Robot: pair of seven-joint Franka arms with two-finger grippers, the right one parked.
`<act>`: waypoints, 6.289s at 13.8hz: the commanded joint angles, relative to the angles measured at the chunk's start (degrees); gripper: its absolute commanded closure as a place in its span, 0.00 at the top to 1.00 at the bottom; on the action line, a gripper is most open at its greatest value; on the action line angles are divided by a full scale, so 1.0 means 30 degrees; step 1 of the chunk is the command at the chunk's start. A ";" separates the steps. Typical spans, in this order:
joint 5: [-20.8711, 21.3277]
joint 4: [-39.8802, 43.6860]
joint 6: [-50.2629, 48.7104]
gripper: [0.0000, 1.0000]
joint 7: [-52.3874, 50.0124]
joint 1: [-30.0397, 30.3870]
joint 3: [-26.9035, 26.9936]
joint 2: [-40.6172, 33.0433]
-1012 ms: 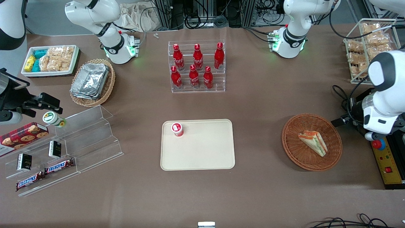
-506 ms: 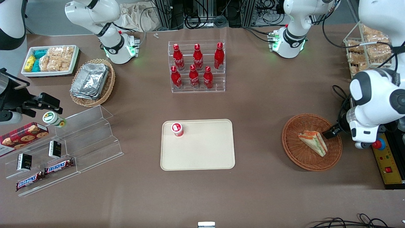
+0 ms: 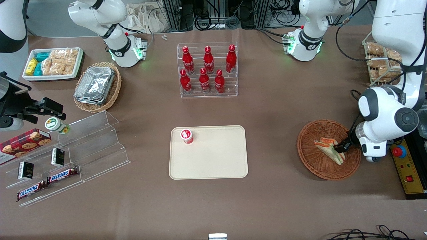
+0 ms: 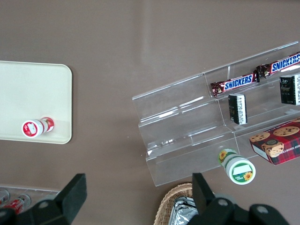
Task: Place sandwich from basket to tray
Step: 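Close the left gripper on the wrapped sandwich in the basket, then lift the sandwich and carry it with the left gripper over the white tray, then lower the sandwich onto the tray and open the left gripper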
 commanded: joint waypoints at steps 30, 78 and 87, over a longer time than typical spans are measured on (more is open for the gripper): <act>-0.0051 0.1664 0.1819 0.87 -0.1998 -0.0287 -0.0212 0.2734; 0.4666 1.1157 -0.1140 0.02 -0.0094 -0.6176 -0.7800 0.9297; 0.4607 1.1216 -0.1140 0.99 -0.0152 -0.6176 -0.7800 0.9209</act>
